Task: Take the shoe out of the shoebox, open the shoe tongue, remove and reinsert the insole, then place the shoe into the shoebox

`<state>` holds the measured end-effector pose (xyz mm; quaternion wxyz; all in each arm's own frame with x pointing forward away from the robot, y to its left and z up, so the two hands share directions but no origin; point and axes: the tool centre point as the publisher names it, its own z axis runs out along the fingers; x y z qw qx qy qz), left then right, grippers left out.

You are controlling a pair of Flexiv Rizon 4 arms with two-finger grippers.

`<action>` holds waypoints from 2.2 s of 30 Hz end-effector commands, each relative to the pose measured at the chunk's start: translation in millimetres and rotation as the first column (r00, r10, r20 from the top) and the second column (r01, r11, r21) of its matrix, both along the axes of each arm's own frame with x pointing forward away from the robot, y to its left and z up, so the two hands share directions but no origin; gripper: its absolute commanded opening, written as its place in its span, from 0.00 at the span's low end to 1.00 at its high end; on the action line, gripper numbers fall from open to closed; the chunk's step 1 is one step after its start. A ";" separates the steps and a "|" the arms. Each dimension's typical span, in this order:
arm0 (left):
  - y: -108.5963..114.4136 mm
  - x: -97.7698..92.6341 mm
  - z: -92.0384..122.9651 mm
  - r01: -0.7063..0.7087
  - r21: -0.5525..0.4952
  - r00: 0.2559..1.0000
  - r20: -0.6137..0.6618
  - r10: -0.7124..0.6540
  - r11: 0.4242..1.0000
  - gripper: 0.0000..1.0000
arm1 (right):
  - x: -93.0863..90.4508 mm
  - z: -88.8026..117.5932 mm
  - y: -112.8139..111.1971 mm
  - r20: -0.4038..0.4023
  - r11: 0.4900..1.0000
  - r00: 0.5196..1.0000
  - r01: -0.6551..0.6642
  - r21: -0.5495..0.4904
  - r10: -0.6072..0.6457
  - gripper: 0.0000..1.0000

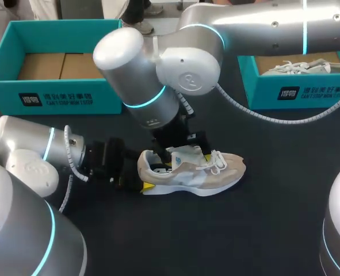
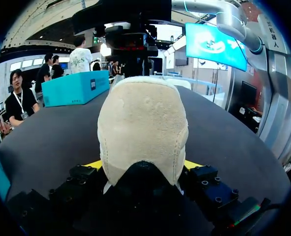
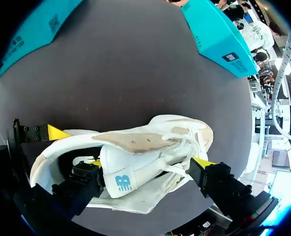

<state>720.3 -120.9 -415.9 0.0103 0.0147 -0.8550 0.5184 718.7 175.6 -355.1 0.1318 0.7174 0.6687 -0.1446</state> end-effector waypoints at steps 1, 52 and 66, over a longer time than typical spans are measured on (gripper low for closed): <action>-1.5 -1.4 -3.1 -0.002 0.000 1.000 0.001 0.002 1.000 0.00 | -3.9 -4.1 -3.4 0.073 0.986 0.984 0.164 -0.039 -0.161 1.00; -1.5 -1.4 -3.1 -0.002 0.000 1.000 0.001 0.002 1.000 0.00 | 15.1 -26.8 -114.1 -0.020 0.986 0.986 0.168 0.017 -0.168 0.42; -1.5 -1.4 -3.1 -0.002 0.000 1.000 0.001 0.002 1.000 0.00 | 8.6 20.9 -108.7 0.103 0.966 0.963 0.255 -0.036 -0.250 1.00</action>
